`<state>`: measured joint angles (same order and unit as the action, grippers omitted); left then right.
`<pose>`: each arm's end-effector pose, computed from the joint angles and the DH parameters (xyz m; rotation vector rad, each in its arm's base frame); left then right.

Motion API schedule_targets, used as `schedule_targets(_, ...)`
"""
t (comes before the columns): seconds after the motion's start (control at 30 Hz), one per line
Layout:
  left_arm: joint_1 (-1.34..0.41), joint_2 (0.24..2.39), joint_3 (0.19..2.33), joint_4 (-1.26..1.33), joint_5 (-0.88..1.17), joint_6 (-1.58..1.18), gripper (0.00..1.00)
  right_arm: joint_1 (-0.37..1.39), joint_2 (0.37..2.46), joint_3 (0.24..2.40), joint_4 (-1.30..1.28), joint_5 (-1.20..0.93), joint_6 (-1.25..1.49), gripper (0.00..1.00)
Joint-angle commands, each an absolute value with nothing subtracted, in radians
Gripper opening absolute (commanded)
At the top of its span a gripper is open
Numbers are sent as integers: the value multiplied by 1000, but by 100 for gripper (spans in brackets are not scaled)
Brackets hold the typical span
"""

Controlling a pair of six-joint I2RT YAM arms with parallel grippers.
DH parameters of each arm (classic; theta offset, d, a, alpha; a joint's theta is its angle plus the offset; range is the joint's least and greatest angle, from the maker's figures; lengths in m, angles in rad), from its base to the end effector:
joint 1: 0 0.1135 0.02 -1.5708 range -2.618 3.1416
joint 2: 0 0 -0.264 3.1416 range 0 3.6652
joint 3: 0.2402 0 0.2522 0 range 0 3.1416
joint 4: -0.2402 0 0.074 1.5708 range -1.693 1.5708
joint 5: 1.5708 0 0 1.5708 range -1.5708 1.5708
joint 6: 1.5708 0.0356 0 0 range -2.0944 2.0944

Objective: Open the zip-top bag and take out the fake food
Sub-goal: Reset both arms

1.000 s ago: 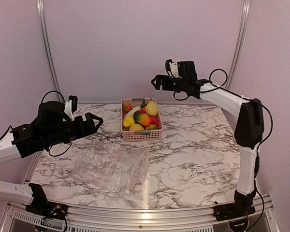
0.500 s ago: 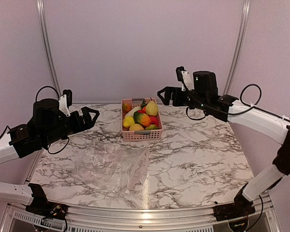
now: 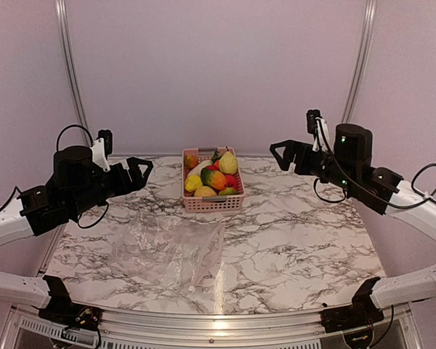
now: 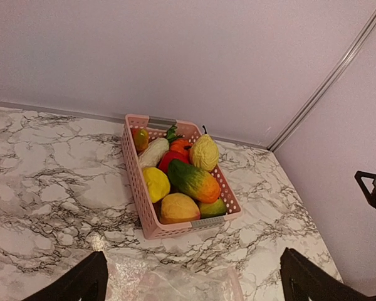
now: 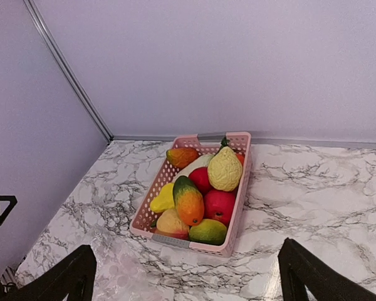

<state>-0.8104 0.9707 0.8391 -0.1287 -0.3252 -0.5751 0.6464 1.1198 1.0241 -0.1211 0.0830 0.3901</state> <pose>0.1638 -0.1557 0.3310 -0.0145 1.8709 -0.6768 0.2105 0.1551 0.3639 -0.1738 1.8286 0.6647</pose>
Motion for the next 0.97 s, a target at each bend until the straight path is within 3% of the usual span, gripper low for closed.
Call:
schedule_targets(0.0,-805,1000,862,-89,-344,-569,99,645,1051,982,-152,122,394,99)
schedule_targets(0.93,-805,969,857,-118,-382,-560,99,643,1058,952,-113,87,406,99)
